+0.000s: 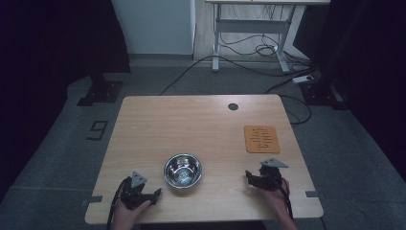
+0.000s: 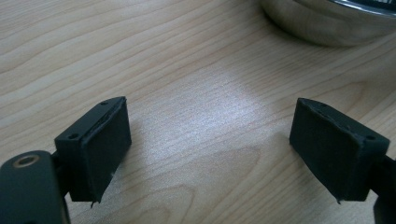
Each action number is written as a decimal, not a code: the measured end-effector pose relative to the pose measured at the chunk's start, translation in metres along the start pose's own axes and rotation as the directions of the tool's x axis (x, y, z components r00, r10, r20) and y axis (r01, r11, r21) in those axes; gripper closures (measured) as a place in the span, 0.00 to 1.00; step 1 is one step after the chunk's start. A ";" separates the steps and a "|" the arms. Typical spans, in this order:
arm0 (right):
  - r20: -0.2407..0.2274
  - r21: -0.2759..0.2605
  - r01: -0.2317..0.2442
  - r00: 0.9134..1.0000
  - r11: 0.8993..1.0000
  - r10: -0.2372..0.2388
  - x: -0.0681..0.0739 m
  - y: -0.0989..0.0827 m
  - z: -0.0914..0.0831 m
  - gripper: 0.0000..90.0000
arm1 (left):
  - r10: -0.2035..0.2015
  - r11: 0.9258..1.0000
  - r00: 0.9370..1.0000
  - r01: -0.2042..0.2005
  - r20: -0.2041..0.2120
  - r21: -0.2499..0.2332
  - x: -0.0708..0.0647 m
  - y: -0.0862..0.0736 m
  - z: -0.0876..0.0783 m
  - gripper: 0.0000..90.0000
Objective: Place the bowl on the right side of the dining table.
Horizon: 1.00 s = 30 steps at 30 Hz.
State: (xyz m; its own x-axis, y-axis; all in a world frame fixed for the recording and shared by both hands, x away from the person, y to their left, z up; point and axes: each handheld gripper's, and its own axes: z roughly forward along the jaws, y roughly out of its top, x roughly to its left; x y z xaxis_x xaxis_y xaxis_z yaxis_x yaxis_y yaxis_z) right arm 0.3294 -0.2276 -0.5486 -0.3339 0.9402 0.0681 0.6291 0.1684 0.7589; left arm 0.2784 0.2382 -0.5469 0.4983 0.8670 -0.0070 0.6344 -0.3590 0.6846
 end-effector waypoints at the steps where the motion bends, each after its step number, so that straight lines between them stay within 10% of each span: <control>1: -0.001 -0.007 -0.004 1.000 1.000 0.004 0.001 0.001 -0.001 0.26 | 0.000 1.000 1.000 0.000 0.000 0.000 0.000 0.000 0.000 0.14; 30: -0.131 -0.092 -0.080 0.989 0.993 0.067 0.043 0.043 0.000 0.28 | 0.003 1.000 1.000 -0.003 0.005 0.001 0.000 0.000 0.000 0.13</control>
State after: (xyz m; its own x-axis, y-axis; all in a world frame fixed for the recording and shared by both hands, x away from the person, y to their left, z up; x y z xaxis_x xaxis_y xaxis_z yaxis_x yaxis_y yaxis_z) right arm 0.3424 -0.1799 -0.5132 -0.3797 0.9025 0.2032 0.5867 0.0651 0.8072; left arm 0.2785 0.2382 -0.5469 0.5029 0.8643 -0.0084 0.6334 -0.3619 0.6840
